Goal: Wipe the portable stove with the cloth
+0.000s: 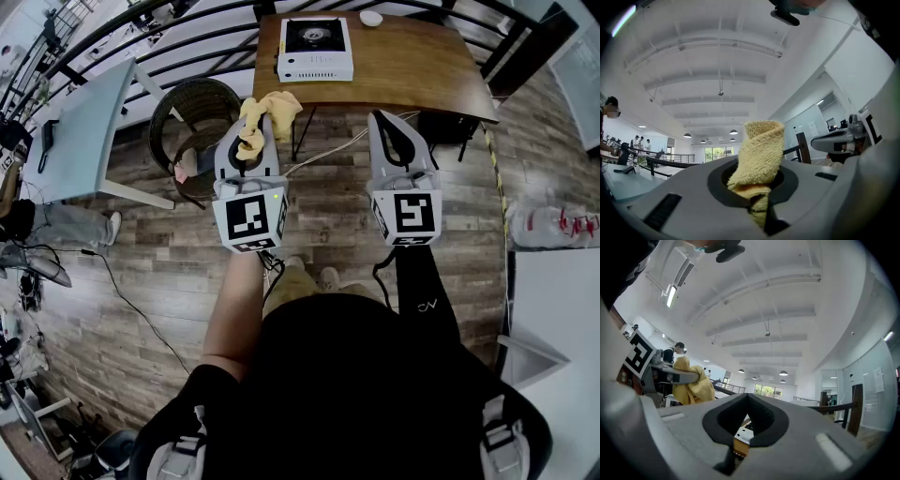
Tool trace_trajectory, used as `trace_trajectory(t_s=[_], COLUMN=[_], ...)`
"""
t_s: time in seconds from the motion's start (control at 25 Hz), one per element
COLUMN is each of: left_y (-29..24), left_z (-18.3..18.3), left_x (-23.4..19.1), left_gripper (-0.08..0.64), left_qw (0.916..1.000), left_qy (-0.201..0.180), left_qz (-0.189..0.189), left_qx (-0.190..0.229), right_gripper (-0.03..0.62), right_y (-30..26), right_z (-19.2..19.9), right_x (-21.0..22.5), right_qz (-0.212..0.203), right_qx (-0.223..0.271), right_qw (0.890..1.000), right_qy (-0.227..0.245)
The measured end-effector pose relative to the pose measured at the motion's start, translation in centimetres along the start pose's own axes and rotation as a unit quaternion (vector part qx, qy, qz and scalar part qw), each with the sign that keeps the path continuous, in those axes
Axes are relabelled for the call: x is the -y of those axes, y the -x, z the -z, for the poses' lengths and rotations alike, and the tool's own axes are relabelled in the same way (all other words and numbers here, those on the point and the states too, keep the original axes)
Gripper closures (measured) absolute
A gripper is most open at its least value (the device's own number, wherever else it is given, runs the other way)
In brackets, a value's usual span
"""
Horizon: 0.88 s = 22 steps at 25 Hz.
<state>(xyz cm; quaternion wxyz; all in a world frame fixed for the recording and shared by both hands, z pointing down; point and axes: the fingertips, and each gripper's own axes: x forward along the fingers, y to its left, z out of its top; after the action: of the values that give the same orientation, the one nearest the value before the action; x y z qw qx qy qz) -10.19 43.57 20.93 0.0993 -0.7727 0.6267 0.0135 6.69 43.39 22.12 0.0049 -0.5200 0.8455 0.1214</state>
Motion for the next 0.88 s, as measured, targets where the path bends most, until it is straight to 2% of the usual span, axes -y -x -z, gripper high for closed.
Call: trace_trajectory(t_s=[0.32,0.52,0.88], left_y=[-0.7,-1.8,-7.4], left_z=[0.7,0.8,3.3], left_x=[0.9,0.3,-2.5], left_gripper=[0.531,0.531,0.531], left_qw=[1.0,0.9999,0.9998], left_qy=[0.0,-0.002,0.009], left_qz=[0.004,0.006,0.014], left_qx=[-0.008,-0.009,-0.012], right_gripper=[0.589,0.589,0.589], right_y=[0.3,-0.9,-7.1], right_z=[0.8,1.2,4.1], right_x=[1.5,1.6,3.0], right_qz=[0.002,-0.012,-0.002], right_qx=[-0.002,-0.006,-0.019], right_qw=[1.0,1.0,0.999], right_qy=[-0.024,-0.023,-0.03])
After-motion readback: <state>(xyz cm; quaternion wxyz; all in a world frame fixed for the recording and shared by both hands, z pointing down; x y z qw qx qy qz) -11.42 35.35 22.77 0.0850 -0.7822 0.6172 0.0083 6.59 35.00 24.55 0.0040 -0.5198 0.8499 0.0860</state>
